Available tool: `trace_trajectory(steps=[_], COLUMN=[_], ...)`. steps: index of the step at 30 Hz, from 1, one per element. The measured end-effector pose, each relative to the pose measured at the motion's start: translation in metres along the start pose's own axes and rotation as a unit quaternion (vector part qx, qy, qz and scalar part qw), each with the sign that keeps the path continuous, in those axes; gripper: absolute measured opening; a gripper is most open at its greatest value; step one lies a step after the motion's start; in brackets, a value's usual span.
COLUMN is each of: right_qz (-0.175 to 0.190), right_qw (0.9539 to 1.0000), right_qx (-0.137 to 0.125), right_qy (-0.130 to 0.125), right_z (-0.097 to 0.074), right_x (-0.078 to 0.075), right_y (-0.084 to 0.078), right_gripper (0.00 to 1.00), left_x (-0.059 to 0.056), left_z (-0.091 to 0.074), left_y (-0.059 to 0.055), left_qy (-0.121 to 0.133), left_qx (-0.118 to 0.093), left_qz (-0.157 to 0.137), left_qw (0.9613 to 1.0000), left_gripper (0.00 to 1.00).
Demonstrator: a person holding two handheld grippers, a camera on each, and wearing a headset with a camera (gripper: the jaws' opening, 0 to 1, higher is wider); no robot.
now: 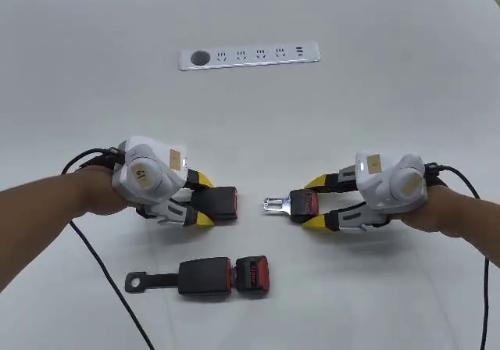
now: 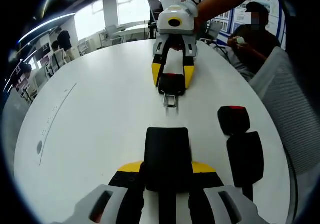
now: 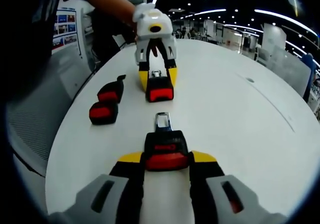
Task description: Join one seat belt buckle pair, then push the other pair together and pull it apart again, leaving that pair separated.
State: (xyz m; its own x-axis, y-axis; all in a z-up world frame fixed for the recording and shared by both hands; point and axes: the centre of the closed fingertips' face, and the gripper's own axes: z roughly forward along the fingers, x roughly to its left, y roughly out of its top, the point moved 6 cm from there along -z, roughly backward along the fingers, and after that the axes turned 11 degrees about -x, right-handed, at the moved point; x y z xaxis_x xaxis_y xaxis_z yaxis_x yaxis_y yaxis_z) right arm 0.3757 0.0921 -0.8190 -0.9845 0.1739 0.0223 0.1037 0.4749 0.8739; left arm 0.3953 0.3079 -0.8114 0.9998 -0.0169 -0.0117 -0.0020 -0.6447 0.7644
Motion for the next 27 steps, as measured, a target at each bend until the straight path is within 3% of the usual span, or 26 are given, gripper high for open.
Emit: trace_trajectory(steps=[16,27], right_qz=[0.004,-0.006], right_qw=[0.9997,0.9999], right_qx=[-0.023,-0.015], right_qy=[-0.002,0.006], right_z=[0.04,0.044], right_x=[0.003,0.005], right_y=[0.016,0.019], right_gripper=[0.36,0.36], left_x=[-0.001,-0.001], left_z=[0.001,0.0], left_y=[0.0,-0.002], left_qy=[0.0,0.004], left_qx=[0.0,-0.001], left_qz=[0.0,-0.003], left_qw=[1.0,1.0], left_gripper=[0.35,0.35])
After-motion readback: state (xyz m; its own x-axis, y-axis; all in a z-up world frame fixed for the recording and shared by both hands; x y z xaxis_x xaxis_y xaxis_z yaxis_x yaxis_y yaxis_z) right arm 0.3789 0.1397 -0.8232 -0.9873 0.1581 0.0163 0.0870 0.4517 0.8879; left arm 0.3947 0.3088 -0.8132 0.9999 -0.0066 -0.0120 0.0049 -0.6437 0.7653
